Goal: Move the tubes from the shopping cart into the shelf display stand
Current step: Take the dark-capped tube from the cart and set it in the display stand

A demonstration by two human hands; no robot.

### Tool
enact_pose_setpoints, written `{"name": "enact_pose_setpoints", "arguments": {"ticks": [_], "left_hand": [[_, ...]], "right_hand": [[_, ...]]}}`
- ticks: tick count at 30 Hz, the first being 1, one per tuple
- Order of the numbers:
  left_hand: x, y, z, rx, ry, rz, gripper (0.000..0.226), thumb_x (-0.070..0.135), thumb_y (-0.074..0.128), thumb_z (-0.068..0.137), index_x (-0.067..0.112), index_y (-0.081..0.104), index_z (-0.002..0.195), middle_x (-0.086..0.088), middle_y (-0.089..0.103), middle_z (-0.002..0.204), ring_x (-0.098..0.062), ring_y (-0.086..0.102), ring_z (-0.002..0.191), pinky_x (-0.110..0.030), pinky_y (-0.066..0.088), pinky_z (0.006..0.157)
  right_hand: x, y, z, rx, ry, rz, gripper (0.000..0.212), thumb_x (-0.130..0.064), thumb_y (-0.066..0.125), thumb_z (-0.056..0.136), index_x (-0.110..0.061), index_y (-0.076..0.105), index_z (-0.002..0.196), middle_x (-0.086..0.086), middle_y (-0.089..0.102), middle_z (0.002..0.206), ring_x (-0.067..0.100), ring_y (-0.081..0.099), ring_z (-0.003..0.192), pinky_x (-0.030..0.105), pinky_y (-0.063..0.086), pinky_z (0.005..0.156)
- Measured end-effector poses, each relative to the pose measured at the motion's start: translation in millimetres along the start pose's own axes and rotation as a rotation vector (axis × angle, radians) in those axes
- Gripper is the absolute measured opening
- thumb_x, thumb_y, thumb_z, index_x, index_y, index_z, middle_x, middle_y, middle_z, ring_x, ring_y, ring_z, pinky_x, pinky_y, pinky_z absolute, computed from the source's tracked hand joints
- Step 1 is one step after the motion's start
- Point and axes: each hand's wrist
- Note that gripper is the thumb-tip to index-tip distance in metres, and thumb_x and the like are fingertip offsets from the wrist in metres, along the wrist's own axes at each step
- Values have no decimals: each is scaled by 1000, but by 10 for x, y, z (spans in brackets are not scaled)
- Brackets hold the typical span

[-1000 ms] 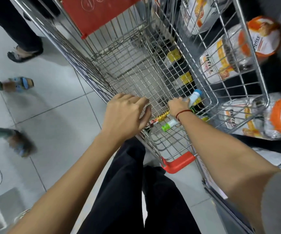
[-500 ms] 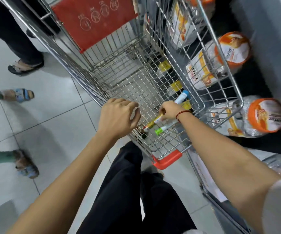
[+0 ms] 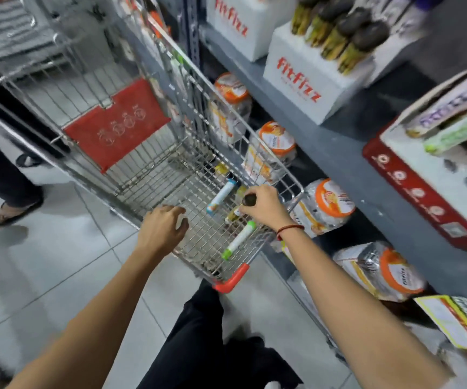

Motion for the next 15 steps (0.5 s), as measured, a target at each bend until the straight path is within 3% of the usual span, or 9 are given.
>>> {"name": "enact_pose_setpoints", "arguments": {"ticks": [5, 11, 15], "left_hand": [[477, -171, 310, 69, 154, -72, 24, 13, 67, 81, 5, 67, 103, -17, 68, 101, -37, 62, 87, -42, 50, 67], [1482, -379, 774, 182, 453, -198, 36, 17, 53, 86, -2, 61, 115, -22, 63, 111, -38, 59, 97, -42, 49, 77], [2234, -411, 841, 163, 675, -282, 49, 26, 37, 85, -3, 57, 118, -23, 59, 119, -37, 56, 105, -41, 45, 89]], "right_hand": [[-34, -753, -445, 219, -23, 74, 32, -30, 75, 75, -3, 69, 91, 14, 68, 93, 27, 64, 90, 39, 52, 82], [9, -1596, -1300, 542, -5, -6, 33, -34, 71, 80, -6, 66, 96, 7, 59, 92, 22, 55, 87, 27, 34, 73], [123, -1998, -1869, 698, 80, -54, 31, -32, 69, 82, -6, 65, 98, 12, 61, 98, 27, 58, 95, 31, 41, 80]]}}
Point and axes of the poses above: each hand's wrist, its own z-axis towards the middle knuckle, its own y-axis out of the palm, x = y × z
